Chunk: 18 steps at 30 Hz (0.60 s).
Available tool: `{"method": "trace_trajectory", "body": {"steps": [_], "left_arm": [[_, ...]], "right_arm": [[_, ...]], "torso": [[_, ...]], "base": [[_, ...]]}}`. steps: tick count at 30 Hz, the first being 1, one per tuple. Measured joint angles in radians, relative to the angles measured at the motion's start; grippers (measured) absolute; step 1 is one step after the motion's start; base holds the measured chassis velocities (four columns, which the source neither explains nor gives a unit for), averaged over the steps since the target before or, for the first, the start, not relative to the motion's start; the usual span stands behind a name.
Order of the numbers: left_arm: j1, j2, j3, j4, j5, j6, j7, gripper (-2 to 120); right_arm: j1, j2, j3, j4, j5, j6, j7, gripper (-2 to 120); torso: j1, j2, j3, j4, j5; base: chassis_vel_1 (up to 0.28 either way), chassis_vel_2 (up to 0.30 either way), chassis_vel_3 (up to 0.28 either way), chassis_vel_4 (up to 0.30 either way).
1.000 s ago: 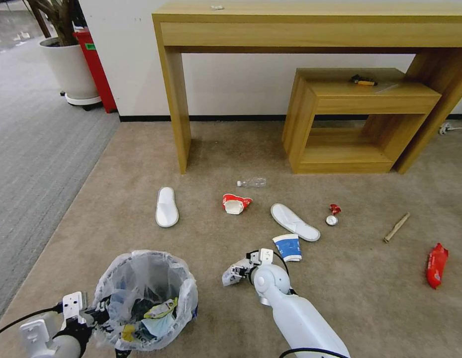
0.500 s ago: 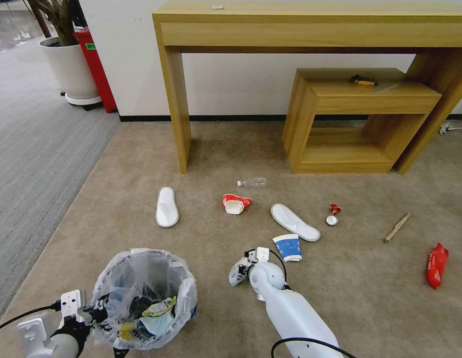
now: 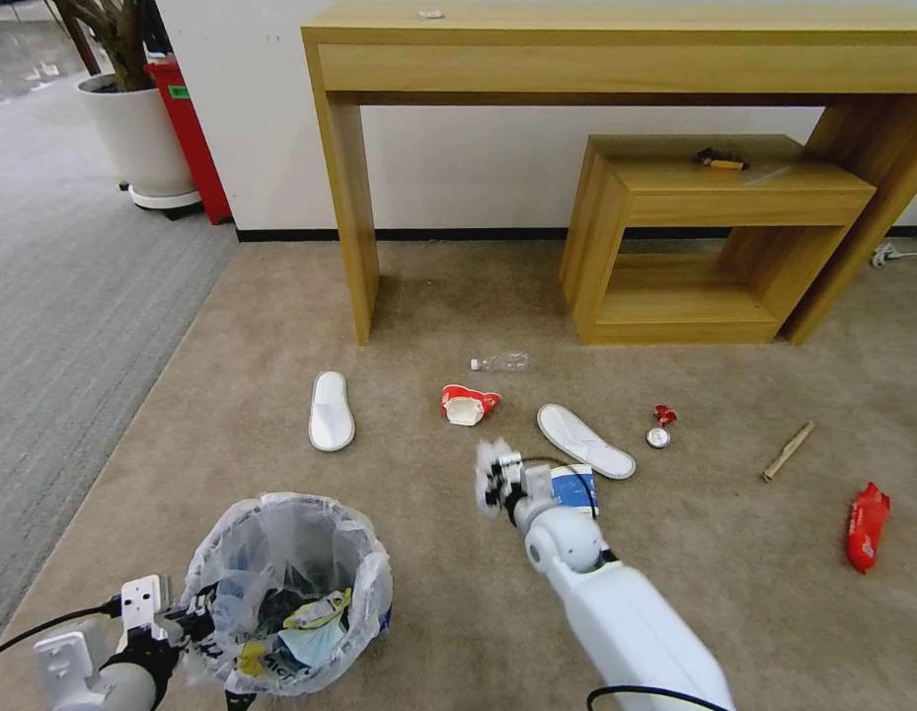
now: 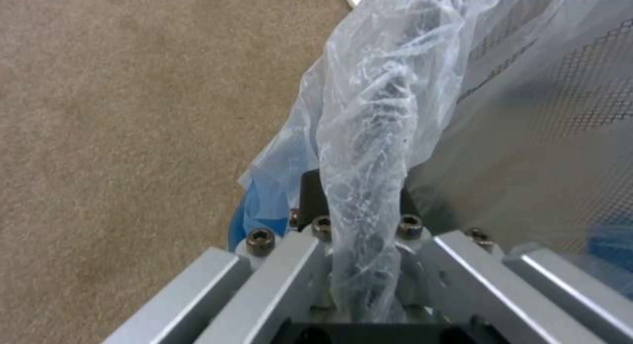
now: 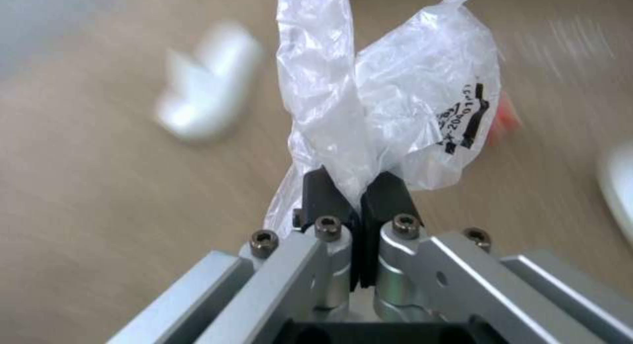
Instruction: Pick up the trash bin and place the garbage on the floor into it.
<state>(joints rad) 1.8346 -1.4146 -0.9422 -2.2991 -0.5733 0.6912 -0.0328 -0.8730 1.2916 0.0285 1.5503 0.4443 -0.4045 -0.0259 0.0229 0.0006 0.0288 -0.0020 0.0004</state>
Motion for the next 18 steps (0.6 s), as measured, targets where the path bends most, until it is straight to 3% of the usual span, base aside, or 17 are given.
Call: {"method": "trace_trajectory", "body": {"steps": [5, 8, 10, 12, 18], "left_arm": [[-0.003, 0.001, 0.003, 0.004, 0.000, 0.004, 0.001, 0], [-0.007, 0.003, 0.006, 0.008, 0.002, 0.007, 0.001, 0], [-0.009, 0.005, 0.010, 0.008, 0.002, 0.012, 0.000, 0], [-0.016, 0.008, 0.016, 0.008, 0.001, 0.022, -0.013, 0], [-0.028, 0.018, 0.030, 0.003, -0.011, 0.041, -0.037, 0]], "right_arm": [[0.078, -0.069, -0.026, 0.174, 0.064, 0.015, -0.194, 0], [0.122, -0.088, -0.056, 0.225, 0.099, 0.002, -0.234, 0], [0.171, -0.106, -0.100, 0.265, 0.129, -0.010, -0.260, 0], [0.258, -0.137, -0.213, 0.307, 0.157, -0.026, -0.288, 0], [0.324, -0.150, -0.345, 0.315, 0.113, -0.020, -0.339, 0]], "torso": [[0.000, 0.000, 0.000, -0.0001, 0.0000], [0.000, 0.000, 0.000, -0.0001, 0.0000], [0.000, 0.000, 0.000, 0.0000, -0.0002], [0.000, 0.000, 0.000, 0.0001, -0.0001], [0.000, 0.000, 0.000, 0.0001, -0.0002]], "base": [[0.000, 0.000, 0.000, 0.000], [0.000, 0.000, 0.000, 0.000], [0.000, 0.000, 0.000, 0.000], [0.000, 0.000, 0.000, 0.000], [0.000, 0.000, 0.000, 0.000]]}}
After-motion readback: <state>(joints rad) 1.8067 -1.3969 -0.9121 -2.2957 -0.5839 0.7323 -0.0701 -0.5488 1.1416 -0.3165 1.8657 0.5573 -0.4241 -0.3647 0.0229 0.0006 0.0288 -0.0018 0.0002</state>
